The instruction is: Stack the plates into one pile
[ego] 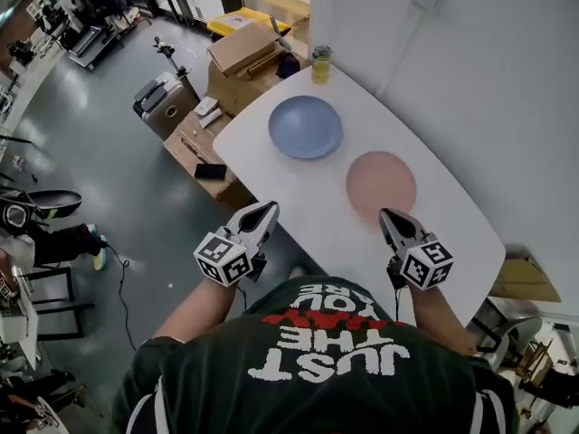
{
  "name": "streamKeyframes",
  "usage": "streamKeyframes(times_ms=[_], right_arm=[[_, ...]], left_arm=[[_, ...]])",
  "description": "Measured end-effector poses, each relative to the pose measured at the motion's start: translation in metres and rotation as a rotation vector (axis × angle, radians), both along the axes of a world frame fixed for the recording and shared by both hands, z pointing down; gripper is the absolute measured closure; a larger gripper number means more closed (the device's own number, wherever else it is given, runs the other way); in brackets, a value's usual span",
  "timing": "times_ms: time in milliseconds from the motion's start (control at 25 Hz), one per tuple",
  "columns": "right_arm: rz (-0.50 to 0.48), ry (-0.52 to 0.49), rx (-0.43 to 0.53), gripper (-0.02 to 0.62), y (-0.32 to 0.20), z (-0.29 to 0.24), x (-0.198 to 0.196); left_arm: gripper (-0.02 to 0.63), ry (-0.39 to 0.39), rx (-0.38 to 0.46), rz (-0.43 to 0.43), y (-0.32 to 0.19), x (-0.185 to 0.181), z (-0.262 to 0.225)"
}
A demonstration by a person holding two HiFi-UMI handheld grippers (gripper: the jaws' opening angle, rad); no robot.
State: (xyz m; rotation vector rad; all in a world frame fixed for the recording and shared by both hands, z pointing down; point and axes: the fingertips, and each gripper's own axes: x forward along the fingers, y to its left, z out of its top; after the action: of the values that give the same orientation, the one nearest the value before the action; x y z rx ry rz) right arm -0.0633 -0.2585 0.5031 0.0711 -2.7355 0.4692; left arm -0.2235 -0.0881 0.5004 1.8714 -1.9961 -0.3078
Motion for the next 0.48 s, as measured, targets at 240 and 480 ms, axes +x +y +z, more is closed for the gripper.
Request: streamKeyframes(times_ms=[240,480], right_arm=[[-0.014,-0.038,-0.071,0.589,0.025,0.006,0.090],[0.029,-0.153,-0.048,0.589,0.026,-0.016,0.092]], left_arm=[[0.602,-0.035,-0.026,0.117,-0.025,0.082,-0.018],[0.601,-0.104,-0.031,0.197,-0.023,0.070,-0.034]])
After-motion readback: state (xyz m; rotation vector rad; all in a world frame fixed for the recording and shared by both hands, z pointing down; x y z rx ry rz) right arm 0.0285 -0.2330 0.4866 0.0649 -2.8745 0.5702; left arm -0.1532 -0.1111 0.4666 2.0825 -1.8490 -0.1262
